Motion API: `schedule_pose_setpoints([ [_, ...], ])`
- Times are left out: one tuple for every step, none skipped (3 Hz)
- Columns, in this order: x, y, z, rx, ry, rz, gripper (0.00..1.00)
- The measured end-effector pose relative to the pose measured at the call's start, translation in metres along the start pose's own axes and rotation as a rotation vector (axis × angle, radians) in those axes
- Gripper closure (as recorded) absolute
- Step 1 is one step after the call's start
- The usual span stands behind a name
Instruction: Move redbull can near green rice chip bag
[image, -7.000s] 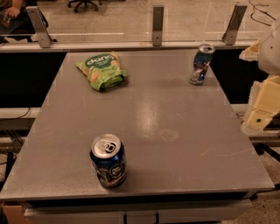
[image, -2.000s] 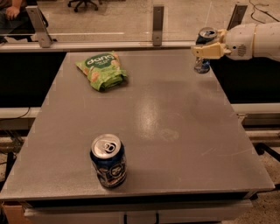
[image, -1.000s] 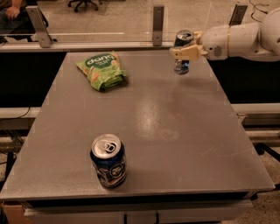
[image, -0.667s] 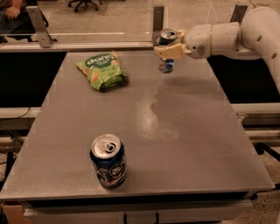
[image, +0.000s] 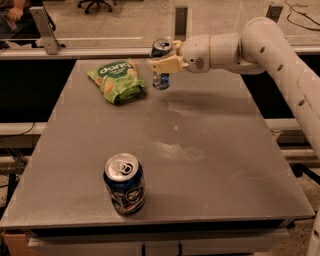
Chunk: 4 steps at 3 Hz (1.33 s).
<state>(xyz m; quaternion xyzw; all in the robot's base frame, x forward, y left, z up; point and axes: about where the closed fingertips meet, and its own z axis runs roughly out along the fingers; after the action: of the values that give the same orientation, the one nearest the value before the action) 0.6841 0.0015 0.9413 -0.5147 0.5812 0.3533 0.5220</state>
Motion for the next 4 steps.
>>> schedule_pose_setpoints([
  [0.015, 0.005, 0.019, -0.017, -0.004, 0.041, 1.0],
  [0.025, 0.004, 0.034, -0.032, -0.017, 0.075, 0.83],
  [0.029, 0.002, 0.044, -0.04, -0.036, 0.102, 0.6],
  [0.033, 0.002, 0.048, -0.041, -0.046, 0.12, 0.37],
])
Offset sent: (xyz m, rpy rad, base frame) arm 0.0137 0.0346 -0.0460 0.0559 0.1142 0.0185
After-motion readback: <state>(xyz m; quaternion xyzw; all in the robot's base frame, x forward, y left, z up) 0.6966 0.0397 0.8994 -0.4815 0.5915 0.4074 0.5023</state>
